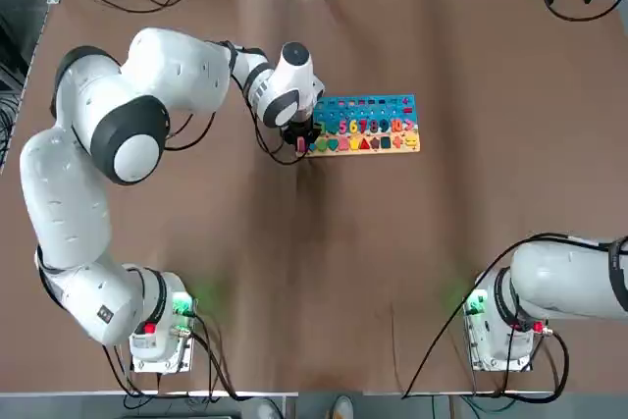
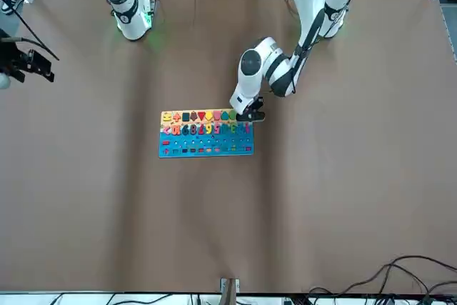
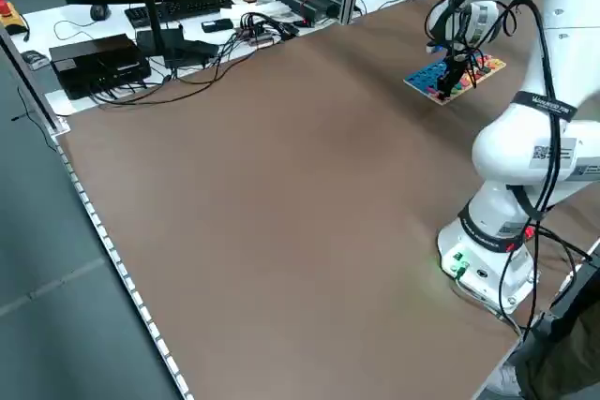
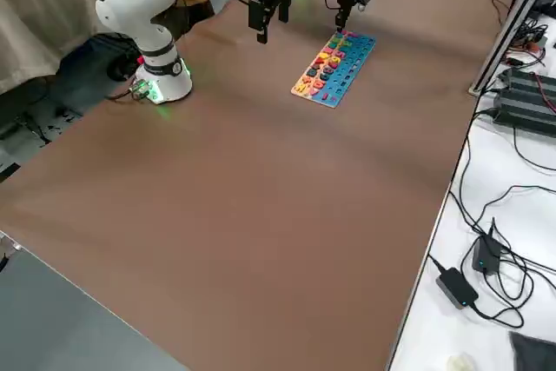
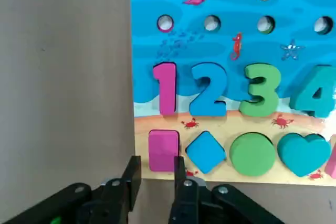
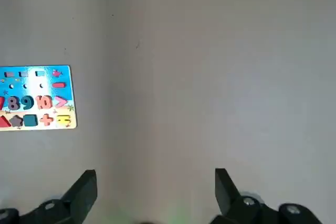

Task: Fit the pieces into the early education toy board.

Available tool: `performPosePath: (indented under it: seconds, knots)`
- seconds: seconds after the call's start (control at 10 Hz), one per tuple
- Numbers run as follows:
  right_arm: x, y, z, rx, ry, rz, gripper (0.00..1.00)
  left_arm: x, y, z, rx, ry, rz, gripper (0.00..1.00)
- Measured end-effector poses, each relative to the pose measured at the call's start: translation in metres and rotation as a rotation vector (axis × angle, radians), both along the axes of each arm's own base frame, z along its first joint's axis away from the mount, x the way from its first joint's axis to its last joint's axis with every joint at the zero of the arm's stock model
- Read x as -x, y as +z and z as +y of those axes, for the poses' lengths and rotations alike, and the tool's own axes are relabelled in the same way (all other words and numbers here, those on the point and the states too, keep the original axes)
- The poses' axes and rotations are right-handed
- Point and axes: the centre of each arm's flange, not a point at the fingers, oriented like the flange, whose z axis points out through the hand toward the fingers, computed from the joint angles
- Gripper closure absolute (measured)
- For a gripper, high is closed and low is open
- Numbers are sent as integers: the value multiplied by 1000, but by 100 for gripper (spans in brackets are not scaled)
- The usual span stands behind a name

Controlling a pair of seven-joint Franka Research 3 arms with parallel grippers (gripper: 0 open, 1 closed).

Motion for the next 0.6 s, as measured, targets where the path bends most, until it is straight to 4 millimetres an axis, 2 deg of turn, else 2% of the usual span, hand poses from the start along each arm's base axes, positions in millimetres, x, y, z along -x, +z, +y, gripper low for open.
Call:
performPosePath:
  seconds: [0.4,0.6]
  knots:
    - [0,0,0,0,0,0,1,-3,9,-2,9,3,-12,67]
    - [0,0,0,0,0,0,1,-11,33,-4,28,11,-43,63]
